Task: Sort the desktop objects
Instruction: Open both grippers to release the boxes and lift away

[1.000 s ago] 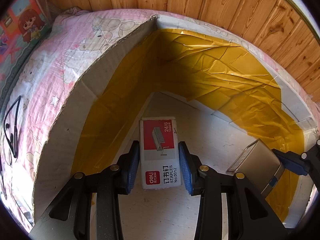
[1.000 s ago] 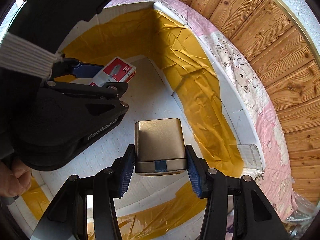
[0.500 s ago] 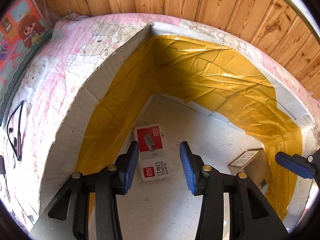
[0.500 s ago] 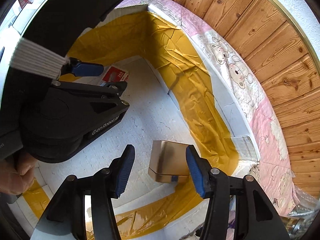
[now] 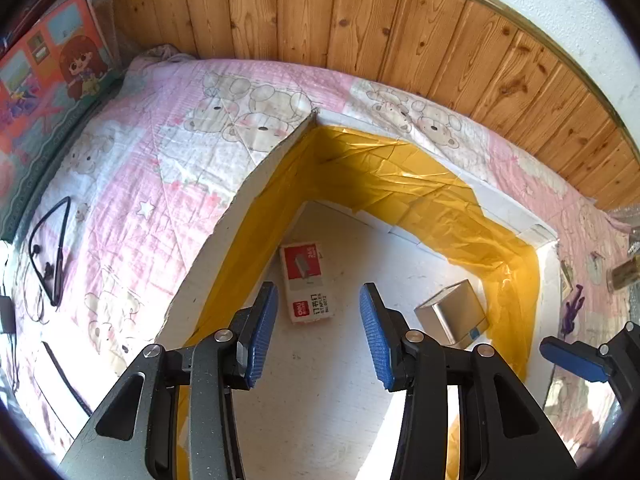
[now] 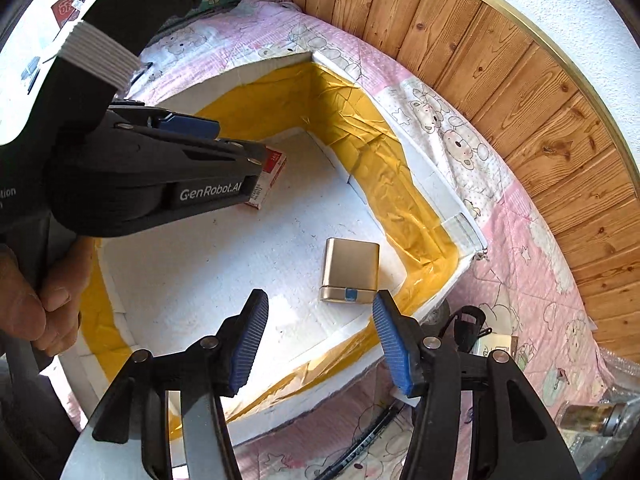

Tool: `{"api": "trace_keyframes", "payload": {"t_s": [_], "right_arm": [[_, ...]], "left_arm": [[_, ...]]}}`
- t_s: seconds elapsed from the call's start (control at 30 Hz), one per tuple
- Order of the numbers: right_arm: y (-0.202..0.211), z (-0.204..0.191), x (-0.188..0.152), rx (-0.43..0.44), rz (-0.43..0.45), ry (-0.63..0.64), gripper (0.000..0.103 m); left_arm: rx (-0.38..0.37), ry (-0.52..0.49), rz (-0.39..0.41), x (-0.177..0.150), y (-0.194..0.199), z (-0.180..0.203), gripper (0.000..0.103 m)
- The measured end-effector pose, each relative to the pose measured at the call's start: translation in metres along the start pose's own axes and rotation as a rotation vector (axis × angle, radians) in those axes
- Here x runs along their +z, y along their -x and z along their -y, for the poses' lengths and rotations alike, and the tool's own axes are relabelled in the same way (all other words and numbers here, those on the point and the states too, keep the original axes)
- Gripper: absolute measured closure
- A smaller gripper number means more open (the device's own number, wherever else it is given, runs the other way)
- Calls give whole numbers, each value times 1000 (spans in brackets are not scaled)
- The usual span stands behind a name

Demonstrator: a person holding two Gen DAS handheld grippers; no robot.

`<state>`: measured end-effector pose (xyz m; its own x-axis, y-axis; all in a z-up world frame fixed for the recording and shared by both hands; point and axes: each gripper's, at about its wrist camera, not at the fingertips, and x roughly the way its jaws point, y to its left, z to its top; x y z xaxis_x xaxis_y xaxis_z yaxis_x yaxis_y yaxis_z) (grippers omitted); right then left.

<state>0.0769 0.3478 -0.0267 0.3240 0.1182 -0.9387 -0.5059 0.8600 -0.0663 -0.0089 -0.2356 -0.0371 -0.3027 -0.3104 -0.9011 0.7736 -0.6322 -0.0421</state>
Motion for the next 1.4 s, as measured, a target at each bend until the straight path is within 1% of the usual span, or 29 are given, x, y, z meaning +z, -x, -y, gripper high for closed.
{"api": "trace_keyframes", "payload": {"t_s": [0.17, 0.3, 0.43, 0.67, 0.9, 1.13, 1.27, 1.4], "right_arm": [[27, -18, -20, 3, 80, -9, 45], [44, -31, -32, -6, 158, 1, 45], [66, -44, -50, -1, 239, -2, 45], [93, -53, -79, 47, 377, -68, 43], [103, -56, -117, 82, 487, -118, 43], [108, -47, -140, 140, 514, -144, 42], [110, -29, -153, 189, 520, -187, 42], [110, -7, -167, 216, 515, -232, 42]], "left_arm": [[-16, 1, 34, -14, 28, -6, 58], [-3, -11, 64, -26, 48, -9, 58], [-8, -15, 96, -35, 68, -10, 58], [-15, -50, 130, -57, 94, 0, 58], [-3, -59, 155, -79, 116, 3, 58], [3, -71, 164, -98, 124, 13, 58], [-29, -93, 174, -108, 130, 31, 58], [-67, -144, 195, -116, 139, 58, 58]]}}
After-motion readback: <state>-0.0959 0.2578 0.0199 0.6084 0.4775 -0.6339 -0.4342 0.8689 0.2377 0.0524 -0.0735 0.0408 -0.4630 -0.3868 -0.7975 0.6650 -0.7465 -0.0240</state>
